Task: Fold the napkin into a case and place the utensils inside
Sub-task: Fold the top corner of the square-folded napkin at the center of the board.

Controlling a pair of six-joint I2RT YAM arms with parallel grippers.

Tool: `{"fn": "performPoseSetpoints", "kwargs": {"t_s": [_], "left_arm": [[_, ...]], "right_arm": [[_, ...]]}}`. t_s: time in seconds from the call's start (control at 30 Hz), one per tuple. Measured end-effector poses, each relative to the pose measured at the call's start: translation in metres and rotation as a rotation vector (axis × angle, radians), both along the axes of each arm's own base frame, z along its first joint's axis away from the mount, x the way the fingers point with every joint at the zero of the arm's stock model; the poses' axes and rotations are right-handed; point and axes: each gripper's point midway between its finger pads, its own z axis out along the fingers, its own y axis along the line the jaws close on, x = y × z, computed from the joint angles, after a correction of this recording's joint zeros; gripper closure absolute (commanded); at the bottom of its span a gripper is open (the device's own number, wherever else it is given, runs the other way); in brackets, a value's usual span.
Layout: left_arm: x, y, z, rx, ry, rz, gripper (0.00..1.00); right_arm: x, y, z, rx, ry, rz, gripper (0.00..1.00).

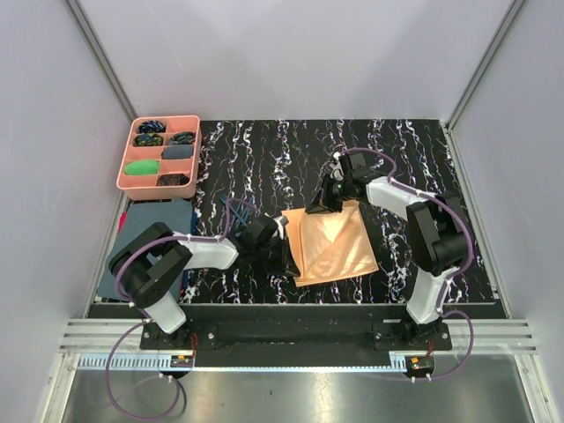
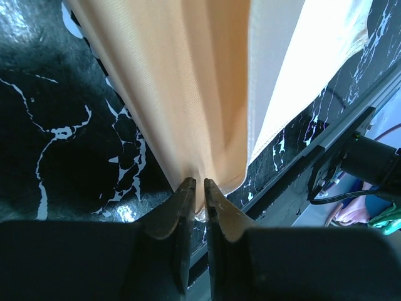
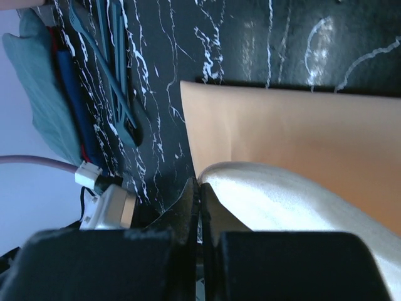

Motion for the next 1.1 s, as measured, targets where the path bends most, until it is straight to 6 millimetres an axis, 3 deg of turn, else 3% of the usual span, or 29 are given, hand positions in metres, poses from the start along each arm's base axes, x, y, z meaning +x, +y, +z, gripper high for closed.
{"fn": "performPoseSetpoints", "kwargs": {"t_s": [0.2, 0.37, 0.53, 0.67, 1.1], "left_arm": [[0.000, 0.001, 0.001, 0.003, -0.003, 0.011, 0.79], [0.007, 0.017, 0.009, 0.049, -0.028, 0.056, 0.79], [0.047, 0.052, 0.030, 0.035, -0.076, 0.221, 0.79], [0.069, 0.074, 0.031, 0.052, -0.079, 0.307, 0.81], [0.079, 0.077, 0.034, 0.065, -0.085, 0.305, 0.81]], "right_arm": [[0.010, 0.016, -0.008, 0.027, 0.016, 0.037, 1.00], [0.008, 0.030, -0.017, 0.040, 0.042, 0.075, 1.00], [0.008, 0.043, -0.017, 0.051, 0.040, 0.107, 1.00], [0.009, 0.049, -0.016, 0.058, 0.037, 0.121, 0.99], [0.008, 0.061, -0.036, 0.046, 0.075, 0.164, 0.94]]}}
